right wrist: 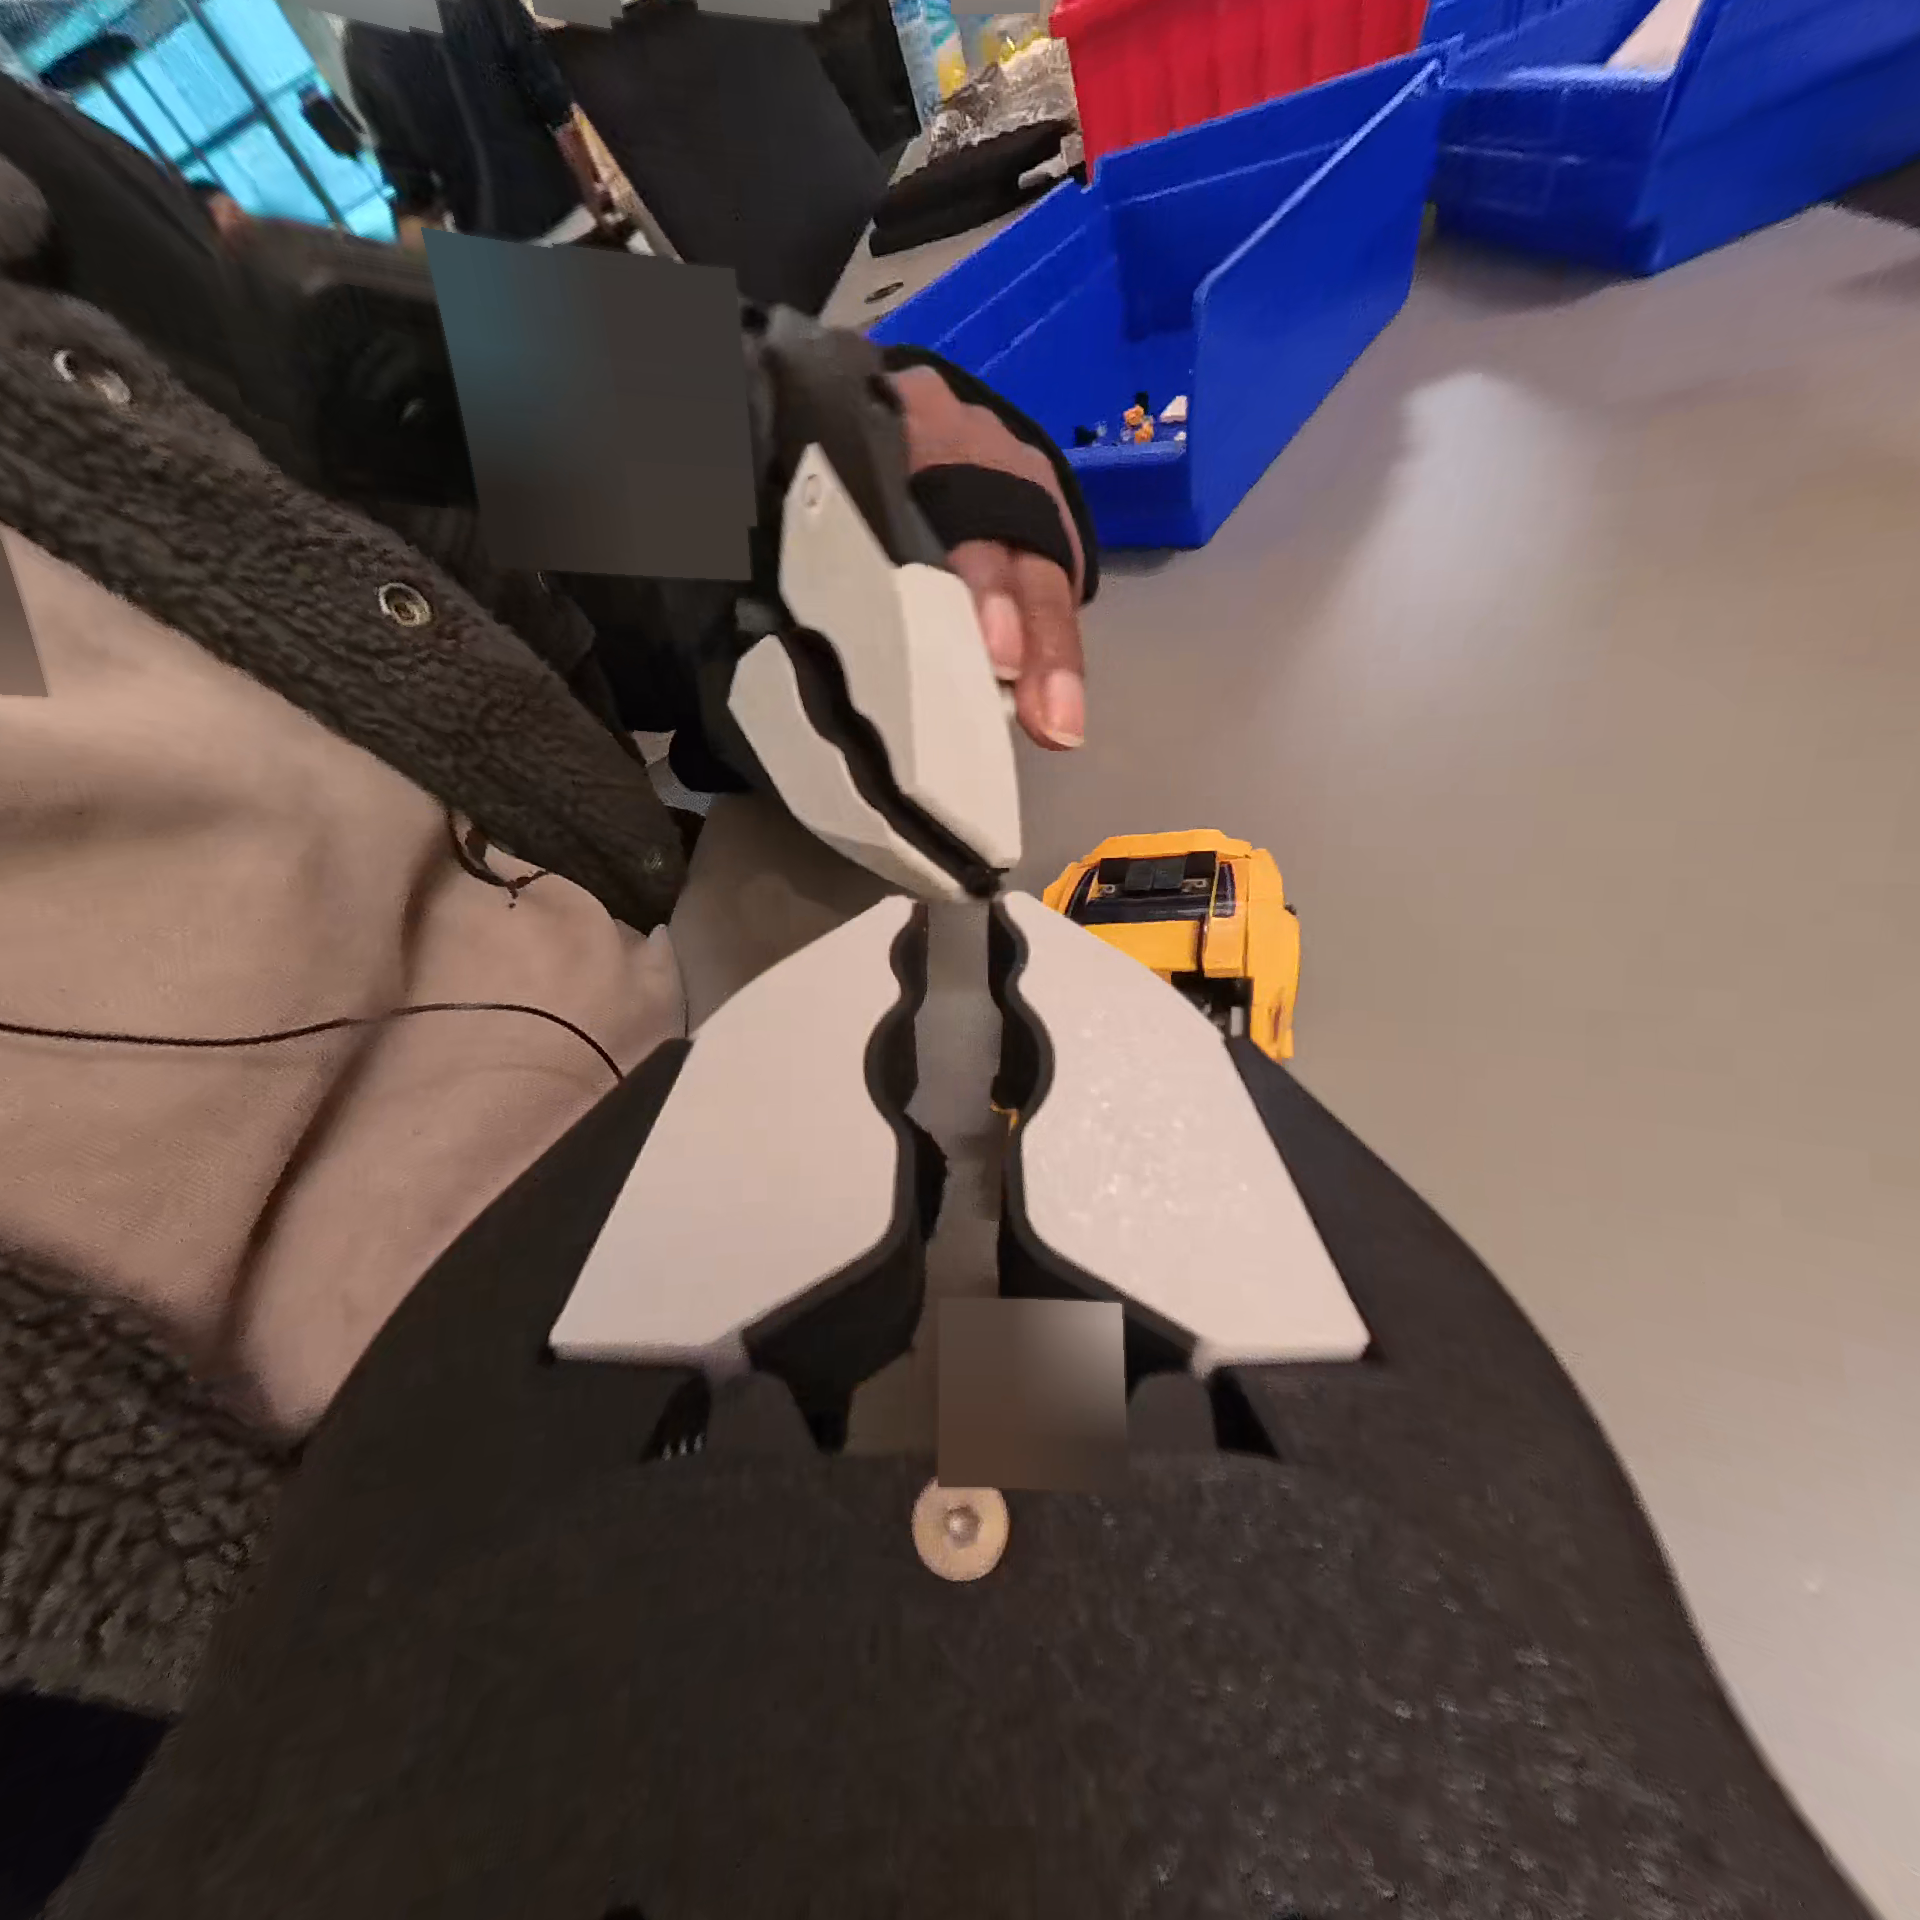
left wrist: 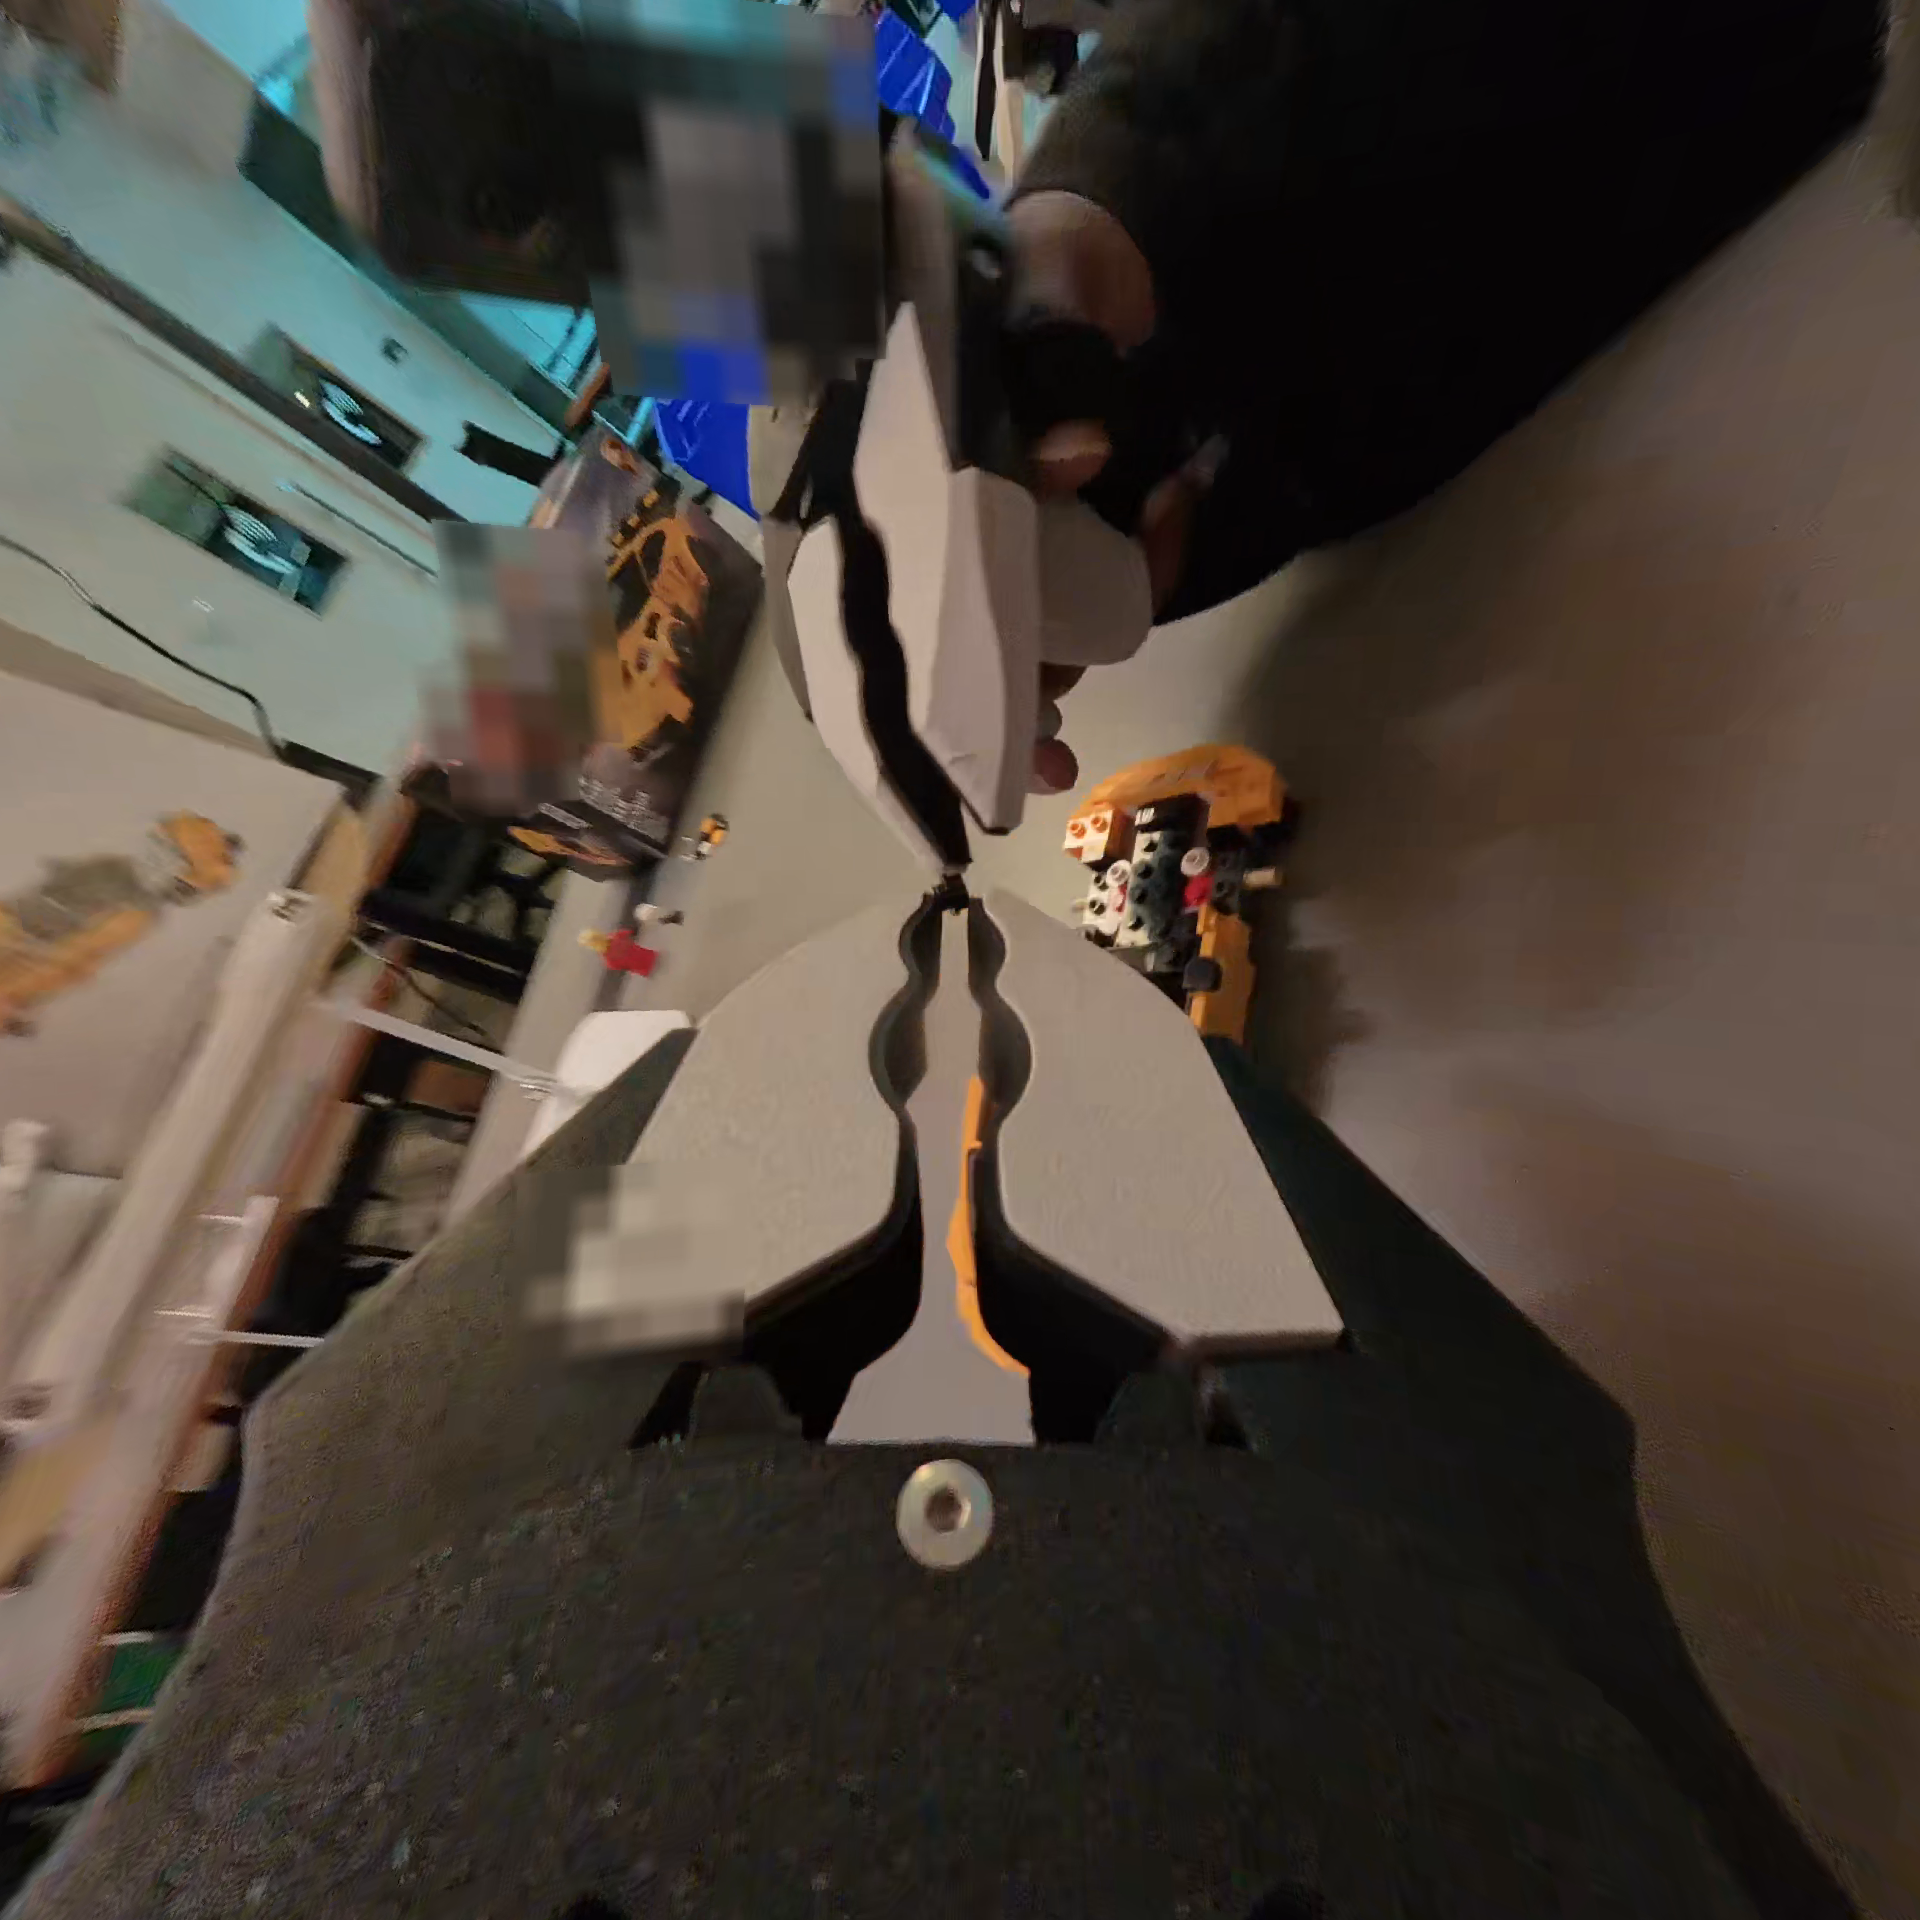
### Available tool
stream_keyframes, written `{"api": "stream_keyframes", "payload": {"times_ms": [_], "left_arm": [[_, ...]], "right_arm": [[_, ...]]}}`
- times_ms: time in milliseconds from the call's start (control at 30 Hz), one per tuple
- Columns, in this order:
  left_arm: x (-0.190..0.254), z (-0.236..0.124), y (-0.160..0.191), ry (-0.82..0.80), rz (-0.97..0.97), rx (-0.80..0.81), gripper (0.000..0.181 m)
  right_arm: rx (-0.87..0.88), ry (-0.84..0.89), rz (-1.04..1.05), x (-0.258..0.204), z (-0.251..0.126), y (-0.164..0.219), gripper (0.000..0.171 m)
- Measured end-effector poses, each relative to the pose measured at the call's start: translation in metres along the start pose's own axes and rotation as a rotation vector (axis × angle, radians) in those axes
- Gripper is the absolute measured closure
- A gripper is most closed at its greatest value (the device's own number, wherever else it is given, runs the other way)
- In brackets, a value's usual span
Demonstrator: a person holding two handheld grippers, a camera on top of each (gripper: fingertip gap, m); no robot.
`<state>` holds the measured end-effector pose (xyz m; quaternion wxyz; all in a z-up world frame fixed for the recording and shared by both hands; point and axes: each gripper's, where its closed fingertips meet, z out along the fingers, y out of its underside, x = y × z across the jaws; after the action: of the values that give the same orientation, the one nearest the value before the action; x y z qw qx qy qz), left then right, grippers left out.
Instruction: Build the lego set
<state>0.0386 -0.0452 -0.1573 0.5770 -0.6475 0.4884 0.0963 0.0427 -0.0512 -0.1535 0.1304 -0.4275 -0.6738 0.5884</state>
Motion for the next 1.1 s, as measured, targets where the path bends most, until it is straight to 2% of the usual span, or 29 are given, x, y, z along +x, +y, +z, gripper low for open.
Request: {"api": "stream_keyframes", "payload": {"times_ms": [233,433,533,667,800,900,1100], "left_arm": [[0.008,0.004,0.006,-0.047,0.249,-0.066,0.177],[0.007,0.004,0.006,-0.059,0.267,-0.061,0.177],[0.005,0.003,0.004,-0.030,0.103,0.001,0.176],[-0.005,-0.005,-0.002,0.082,-0.307,0.136,0.178],[-0.013,-0.010,-0.013,0.228,-0.687,0.255,0.170],[-0.011,-0.009,-0.018,0.278,-0.771,0.286,0.166],[-0.011,-0.010,-0.024,0.337,-0.878,0.329,0.170]], "right_arm": [[-0.052,0.001,0.075,0.004,0.007,0.009,0.160],[-0.055,0.019,0.062,0.007,0.009,0.011,0.165],[-0.026,0.047,-0.014,0.009,0.007,0.007,0.166],[0.034,0.150,-0.222,0.013,0.000,-0.003,0.165],[0.115,0.218,-0.401,0.008,-0.004,-0.017,0.166],[0.144,0.232,-0.457,0.003,-0.005,-0.022,0.165],[0.132,0.247,-0.555,-0.002,0.000,-0.021,0.165]]}}
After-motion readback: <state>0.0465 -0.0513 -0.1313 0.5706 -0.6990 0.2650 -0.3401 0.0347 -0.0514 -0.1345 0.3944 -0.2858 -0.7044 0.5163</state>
